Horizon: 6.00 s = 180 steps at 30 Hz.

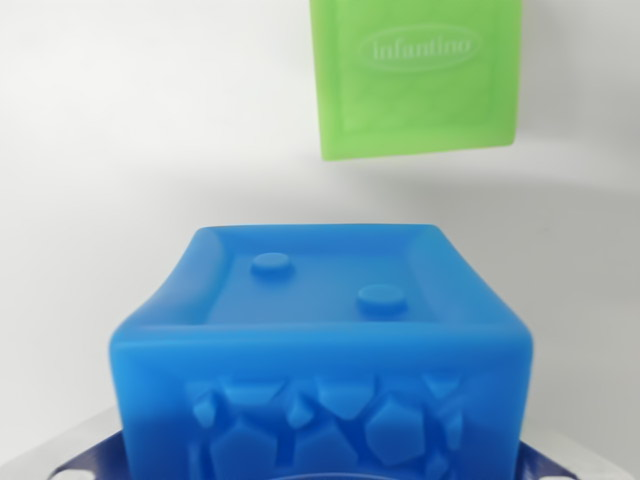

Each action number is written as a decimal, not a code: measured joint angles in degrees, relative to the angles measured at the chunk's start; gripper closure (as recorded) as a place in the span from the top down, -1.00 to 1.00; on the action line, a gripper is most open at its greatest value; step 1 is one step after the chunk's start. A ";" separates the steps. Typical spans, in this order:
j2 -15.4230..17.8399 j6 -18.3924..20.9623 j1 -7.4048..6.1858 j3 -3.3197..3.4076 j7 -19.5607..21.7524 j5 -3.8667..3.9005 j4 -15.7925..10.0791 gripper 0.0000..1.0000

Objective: Stack cube

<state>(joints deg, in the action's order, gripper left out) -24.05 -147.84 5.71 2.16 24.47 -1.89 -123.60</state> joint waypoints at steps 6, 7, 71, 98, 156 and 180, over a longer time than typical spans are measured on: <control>-0.72 1.77 0.00 0.00 -0.89 0.04 2.47 -1.00; -0.80 1.90 0.00 0.00 -0.96 0.04 2.69 -1.00; -13.06 5.25 0.03 -0.10 -6.10 0.09 17.81 -1.00; -13.31 5.05 0.04 -0.12 -6.11 0.09 17.91 1.00; -0.16 18.37 -0.05 0.11 -5.96 0.40 18.45 1.00; 6.26 30.60 -0.05 0.15 -5.77 0.82 24.28 1.00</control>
<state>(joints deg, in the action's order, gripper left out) -17.79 -117.23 5.66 2.31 18.70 -1.07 -99.32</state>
